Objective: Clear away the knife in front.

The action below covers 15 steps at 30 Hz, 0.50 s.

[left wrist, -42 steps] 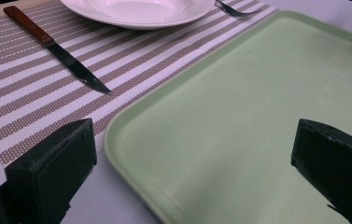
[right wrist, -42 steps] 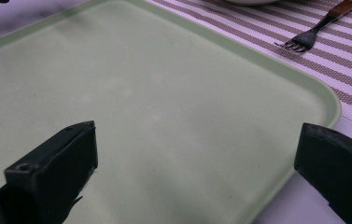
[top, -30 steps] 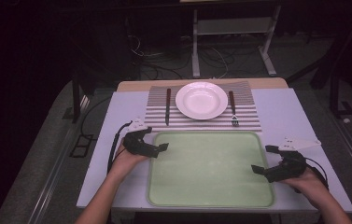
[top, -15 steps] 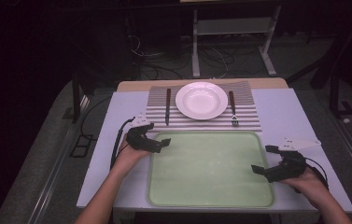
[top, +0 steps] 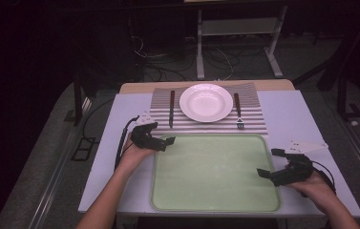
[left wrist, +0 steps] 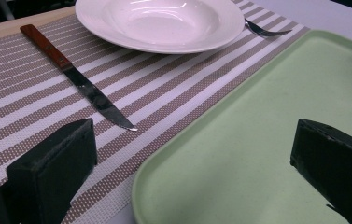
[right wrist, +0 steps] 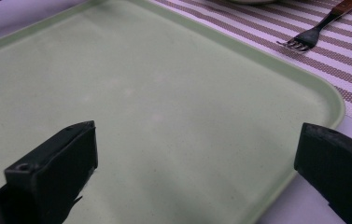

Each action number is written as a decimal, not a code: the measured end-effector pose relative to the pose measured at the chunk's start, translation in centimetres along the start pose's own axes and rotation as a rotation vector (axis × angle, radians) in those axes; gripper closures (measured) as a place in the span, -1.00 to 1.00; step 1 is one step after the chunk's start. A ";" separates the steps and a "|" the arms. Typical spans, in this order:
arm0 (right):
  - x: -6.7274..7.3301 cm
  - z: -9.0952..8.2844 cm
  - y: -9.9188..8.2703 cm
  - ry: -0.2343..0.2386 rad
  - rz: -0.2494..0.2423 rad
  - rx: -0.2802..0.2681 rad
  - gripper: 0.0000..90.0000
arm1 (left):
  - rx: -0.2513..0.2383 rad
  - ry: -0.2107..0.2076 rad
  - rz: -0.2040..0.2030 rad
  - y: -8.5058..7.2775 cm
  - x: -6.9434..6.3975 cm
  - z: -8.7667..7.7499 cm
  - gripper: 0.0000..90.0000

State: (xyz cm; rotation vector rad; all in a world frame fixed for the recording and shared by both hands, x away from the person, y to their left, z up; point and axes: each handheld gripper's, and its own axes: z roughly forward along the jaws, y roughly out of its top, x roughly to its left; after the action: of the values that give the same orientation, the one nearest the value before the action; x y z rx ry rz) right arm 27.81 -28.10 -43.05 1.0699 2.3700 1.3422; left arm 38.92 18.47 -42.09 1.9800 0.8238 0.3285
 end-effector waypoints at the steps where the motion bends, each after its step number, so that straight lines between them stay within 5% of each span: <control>1: 0.0 0.0 0.0 0.000 0.000 0.000 -1.00 | 0.002 0.000 0.000 0.0 0.1 0.1 -1.00; 15: -0.1 0.0 0.0 -0.003 0.003 0.000 -1.00 | 0.014 0.012 -0.001 0.7 0.9 1.3 -1.00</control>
State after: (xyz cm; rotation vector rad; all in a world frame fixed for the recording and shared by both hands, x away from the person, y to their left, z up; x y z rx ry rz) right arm 27.90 -28.18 -43.09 1.0759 2.3671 1.3402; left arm 40.50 17.96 -42.25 1.9922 0.8366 0.3355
